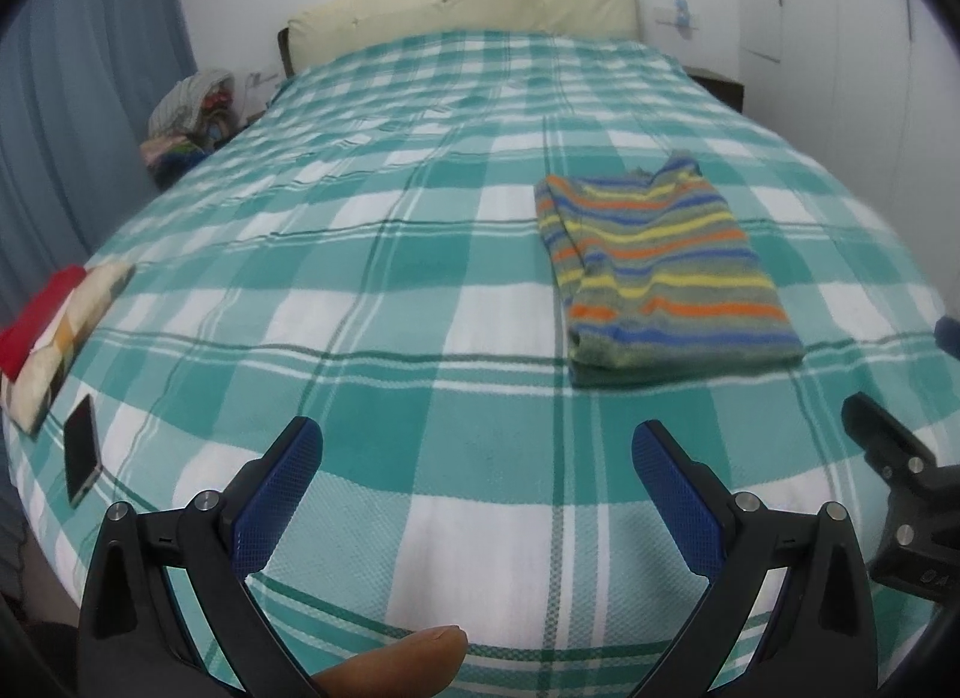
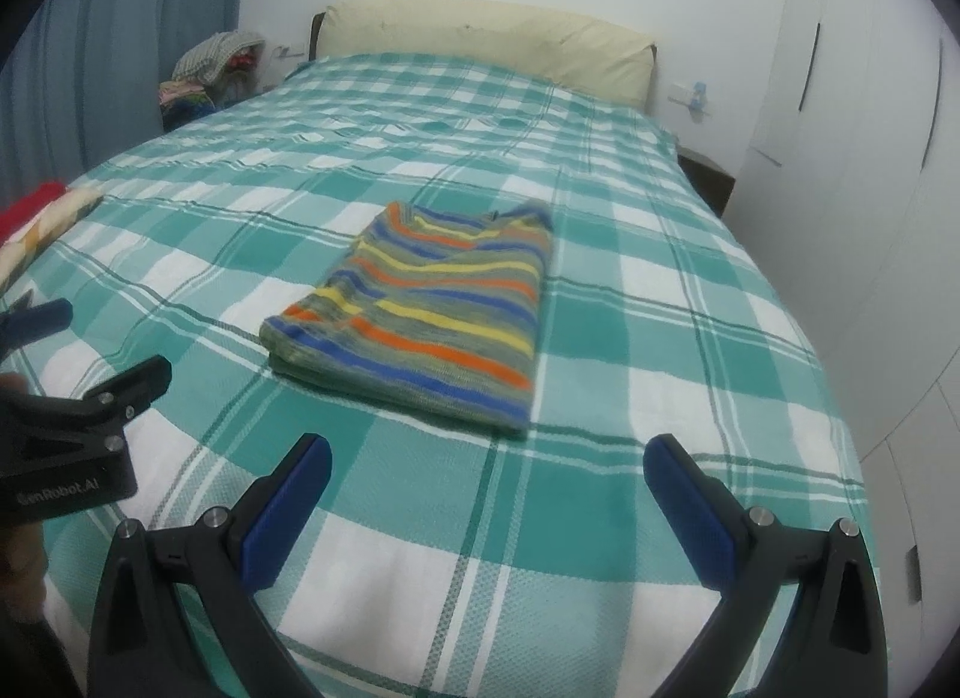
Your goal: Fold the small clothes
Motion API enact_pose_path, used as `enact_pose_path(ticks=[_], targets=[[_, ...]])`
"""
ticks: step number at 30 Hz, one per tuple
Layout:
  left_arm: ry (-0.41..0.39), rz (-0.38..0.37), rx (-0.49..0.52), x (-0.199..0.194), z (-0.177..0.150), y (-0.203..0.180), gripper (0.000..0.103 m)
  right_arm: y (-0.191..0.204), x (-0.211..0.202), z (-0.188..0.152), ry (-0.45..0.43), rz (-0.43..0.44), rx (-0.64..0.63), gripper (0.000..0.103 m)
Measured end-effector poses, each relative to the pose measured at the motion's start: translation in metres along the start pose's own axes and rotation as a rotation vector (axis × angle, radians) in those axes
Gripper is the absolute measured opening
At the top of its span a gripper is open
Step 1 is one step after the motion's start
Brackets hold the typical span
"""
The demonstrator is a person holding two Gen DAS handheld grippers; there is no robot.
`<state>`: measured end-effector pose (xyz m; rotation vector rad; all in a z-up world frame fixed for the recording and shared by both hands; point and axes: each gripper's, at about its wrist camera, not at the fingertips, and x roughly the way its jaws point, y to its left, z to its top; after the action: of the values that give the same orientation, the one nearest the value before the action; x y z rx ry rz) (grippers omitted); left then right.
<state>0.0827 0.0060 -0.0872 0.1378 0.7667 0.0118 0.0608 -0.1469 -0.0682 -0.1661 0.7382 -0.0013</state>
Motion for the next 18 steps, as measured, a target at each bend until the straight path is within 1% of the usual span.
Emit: enact_pose_path(ticks=[3,8,18], targets=[[-0.006,0.005,0.009,0.0,-0.001,-0.002,0.103,0.001,0.0,-0.002,0.002,-0.005,-0.005,0.103],[0.016,-0.004,0.001,0.004,-0.004,-0.002,0.103,0.001,0.001,-0.002,0.003,-0.013,-0.004,0.102],[0.015,-0.018,-0.015,0.012,-0.007,-0.001,0.103,-0.002,0.004,-0.004,0.004,-0.024,-0.001,0.102]])
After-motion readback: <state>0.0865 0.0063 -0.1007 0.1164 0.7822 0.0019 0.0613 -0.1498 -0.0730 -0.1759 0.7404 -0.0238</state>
